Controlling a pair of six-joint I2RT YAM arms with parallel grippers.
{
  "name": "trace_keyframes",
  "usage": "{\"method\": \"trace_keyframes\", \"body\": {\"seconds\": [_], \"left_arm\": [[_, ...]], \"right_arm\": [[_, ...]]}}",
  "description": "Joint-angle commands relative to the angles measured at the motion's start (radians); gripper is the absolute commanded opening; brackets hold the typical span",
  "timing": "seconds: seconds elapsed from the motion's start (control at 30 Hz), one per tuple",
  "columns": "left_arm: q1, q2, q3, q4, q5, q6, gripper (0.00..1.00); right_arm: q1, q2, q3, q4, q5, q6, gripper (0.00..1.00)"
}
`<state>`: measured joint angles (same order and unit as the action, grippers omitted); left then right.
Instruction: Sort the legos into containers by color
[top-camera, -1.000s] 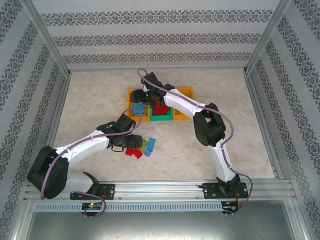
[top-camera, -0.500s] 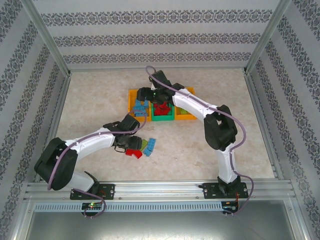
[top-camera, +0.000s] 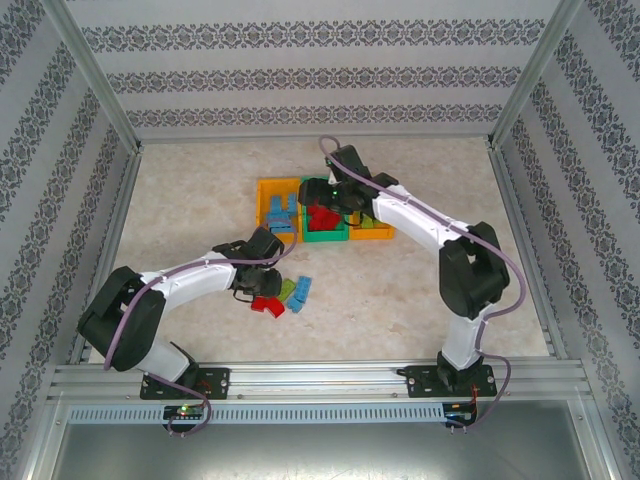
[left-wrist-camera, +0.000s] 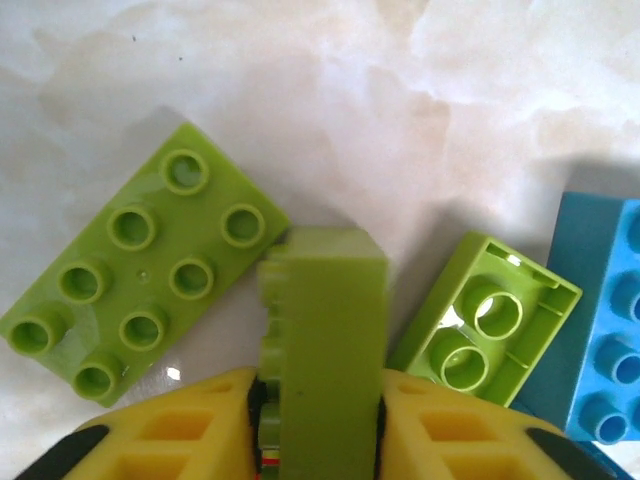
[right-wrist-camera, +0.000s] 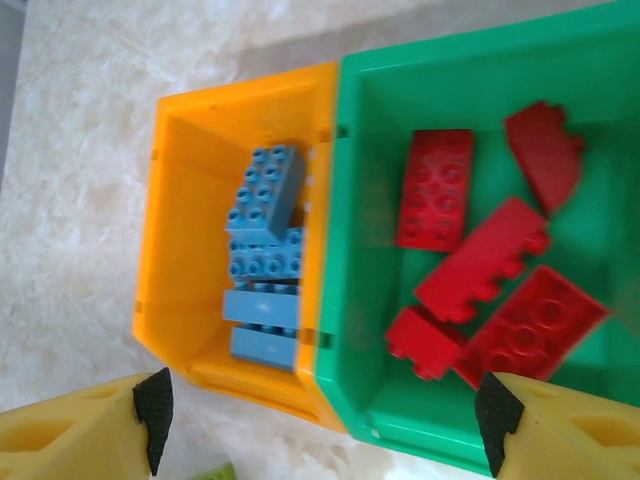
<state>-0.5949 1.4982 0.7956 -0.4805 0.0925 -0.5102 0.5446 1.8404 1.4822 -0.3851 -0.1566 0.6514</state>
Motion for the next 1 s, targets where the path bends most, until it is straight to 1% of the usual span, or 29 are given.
{"method": "trace_keyframes", "body": {"seconds": [0.0, 0.13, 0.37, 0.53, 0.77, 0.97], "left_arm": [[-0.011, 0.009, 0.03, 0.017, -0.022, 0.001, 0.26], [-0.011, 0.005, 0.039, 0.013, -0.023, 0.004, 0.18], [-0.017, -0.031, 0.088, -0.031, -0.027, 0.008, 0.17], [-0.044, -0.03, 0.185, -0.052, 0.002, 0.019, 0.17], [-0.095, 0.087, 0.35, -0.053, 0.07, 0.045, 0.17], [-0.131, 0.203, 0.473, -0.013, 0.128, 0.047, 0.17]], "right_arm": [[-0.037, -0.076, -0.068, 0.003, 0.045, -0.018, 0.83], [-0.079, -0.145, -0.163, 0.007, 0.063, -0.013, 0.83], [-0.169, -0.292, -0.34, 0.005, 0.087, -0.015, 0.84], [-0.24, -0.397, -0.457, 0.001, 0.094, -0.019, 0.85], [-0.328, -0.537, -0.604, -0.019, 0.091, -0.017, 0.86], [-0.385, -0.644, -0.694, -0.042, 0.091, -0.023, 0.86]]}}
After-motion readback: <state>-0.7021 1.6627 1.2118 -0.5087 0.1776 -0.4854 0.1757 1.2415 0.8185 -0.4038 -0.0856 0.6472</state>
